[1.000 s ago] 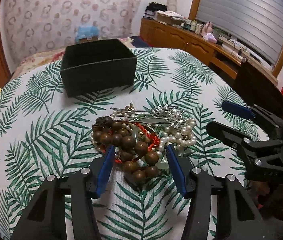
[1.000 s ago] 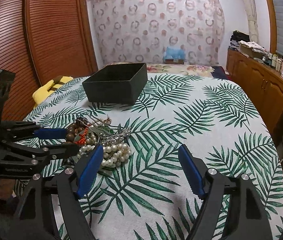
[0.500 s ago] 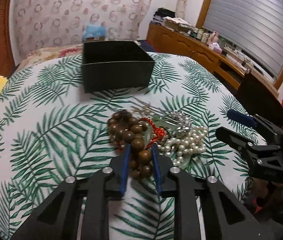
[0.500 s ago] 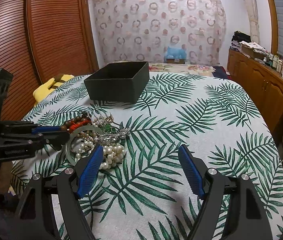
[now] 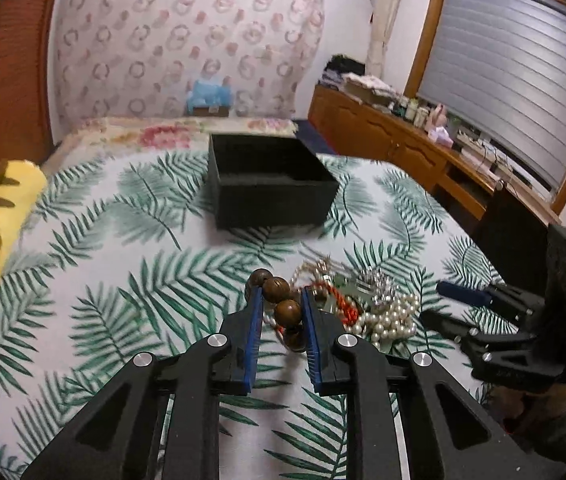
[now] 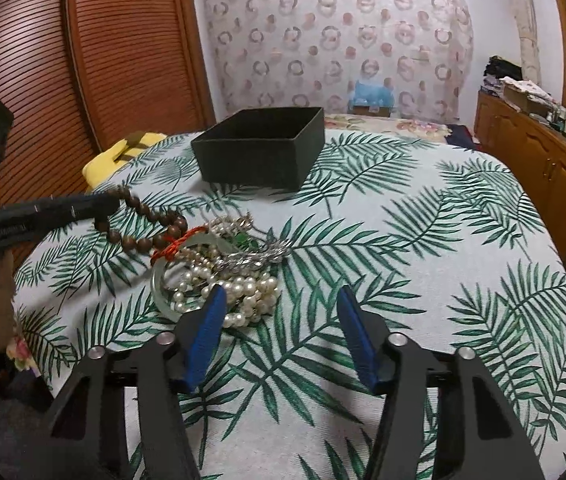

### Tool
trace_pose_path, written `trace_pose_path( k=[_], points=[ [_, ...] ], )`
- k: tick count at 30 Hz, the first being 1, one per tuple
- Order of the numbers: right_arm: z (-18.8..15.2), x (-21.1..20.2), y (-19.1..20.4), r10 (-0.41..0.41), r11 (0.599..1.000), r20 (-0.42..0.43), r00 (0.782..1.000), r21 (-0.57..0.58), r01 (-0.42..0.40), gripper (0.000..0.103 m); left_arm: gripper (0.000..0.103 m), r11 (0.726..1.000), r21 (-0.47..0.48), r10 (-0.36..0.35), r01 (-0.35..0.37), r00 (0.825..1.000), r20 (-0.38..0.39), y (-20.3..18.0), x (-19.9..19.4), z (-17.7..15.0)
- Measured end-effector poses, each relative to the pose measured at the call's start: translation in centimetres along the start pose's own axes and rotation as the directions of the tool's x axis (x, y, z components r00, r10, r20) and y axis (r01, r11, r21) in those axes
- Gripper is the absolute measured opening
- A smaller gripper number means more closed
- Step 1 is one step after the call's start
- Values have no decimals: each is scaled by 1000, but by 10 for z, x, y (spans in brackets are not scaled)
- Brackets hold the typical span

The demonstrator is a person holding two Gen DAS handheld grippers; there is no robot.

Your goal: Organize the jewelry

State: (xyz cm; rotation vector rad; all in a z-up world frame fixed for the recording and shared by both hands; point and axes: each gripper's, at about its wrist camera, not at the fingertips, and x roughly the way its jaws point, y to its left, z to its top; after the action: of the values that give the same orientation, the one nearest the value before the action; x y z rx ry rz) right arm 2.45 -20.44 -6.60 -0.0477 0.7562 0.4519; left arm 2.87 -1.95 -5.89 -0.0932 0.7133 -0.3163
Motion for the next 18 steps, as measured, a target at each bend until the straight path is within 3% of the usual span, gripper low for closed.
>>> trace_pose_path(
  k=[10, 18],
  points=[
    [6, 10, 9, 13, 998, -51, 999, -59, -16, 37, 17, 1000, -13, 23, -22, 996, 80, 9, -27, 12],
    [14, 19, 7, 61, 998, -62, 996, -12, -62, 37, 13, 1000, -15, 21, -20, 998, 65, 11, -27, 9]
  ],
)
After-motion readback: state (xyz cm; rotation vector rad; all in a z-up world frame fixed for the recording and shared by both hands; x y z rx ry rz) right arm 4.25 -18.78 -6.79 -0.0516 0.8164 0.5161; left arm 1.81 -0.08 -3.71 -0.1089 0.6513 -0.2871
